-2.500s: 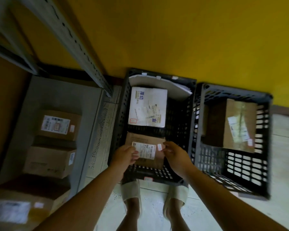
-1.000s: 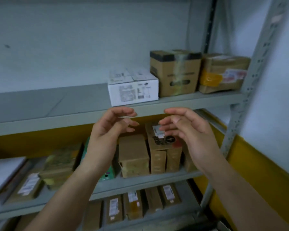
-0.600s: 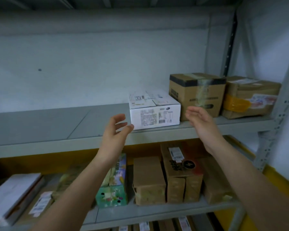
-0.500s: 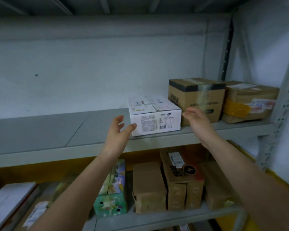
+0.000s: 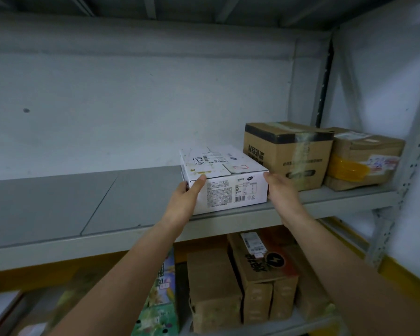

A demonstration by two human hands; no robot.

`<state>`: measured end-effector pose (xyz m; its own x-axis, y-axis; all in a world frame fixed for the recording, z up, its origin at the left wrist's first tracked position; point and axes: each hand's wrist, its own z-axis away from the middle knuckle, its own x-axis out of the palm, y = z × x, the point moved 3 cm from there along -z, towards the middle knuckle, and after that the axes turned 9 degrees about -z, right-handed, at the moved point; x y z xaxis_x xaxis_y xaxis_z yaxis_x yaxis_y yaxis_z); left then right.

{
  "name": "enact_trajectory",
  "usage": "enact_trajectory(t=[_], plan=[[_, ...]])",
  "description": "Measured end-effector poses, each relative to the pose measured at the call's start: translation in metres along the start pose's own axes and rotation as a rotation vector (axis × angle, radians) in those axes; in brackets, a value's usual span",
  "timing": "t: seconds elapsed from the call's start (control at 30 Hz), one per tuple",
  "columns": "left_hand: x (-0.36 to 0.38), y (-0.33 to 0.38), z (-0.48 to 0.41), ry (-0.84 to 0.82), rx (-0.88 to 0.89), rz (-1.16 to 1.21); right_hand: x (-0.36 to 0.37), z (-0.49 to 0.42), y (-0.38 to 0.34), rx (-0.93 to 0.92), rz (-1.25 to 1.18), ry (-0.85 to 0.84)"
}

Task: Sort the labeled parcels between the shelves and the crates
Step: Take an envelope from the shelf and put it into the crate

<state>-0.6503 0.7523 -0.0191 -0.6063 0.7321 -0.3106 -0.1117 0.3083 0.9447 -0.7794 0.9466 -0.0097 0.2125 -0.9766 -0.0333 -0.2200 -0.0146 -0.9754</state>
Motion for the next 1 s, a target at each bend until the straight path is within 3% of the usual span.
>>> enact_trajectory(t=[0.17, 0.4, 0.67, 1.0], plan=[[-0.009, -0.006, 0.015, 0.012, 0.015, 0.042, 0.000, 0.020, -0.002, -0.046, -0.021, 0.047], [-0.016, -0.012, 0.106, 0.074, 0.197, 0.158, -0.031, 0.081, 0.001, -0.088, -0.136, -0.100], [-0.013, -0.037, 0.219, 0.020, 0.317, 0.154, -0.089, 0.191, 0.015, -0.166, -0.235, -0.253], [0.029, -0.066, 0.294, -0.085, 0.290, 0.096, -0.163, 0.279, 0.058, -0.134, -0.343, -0.176]])
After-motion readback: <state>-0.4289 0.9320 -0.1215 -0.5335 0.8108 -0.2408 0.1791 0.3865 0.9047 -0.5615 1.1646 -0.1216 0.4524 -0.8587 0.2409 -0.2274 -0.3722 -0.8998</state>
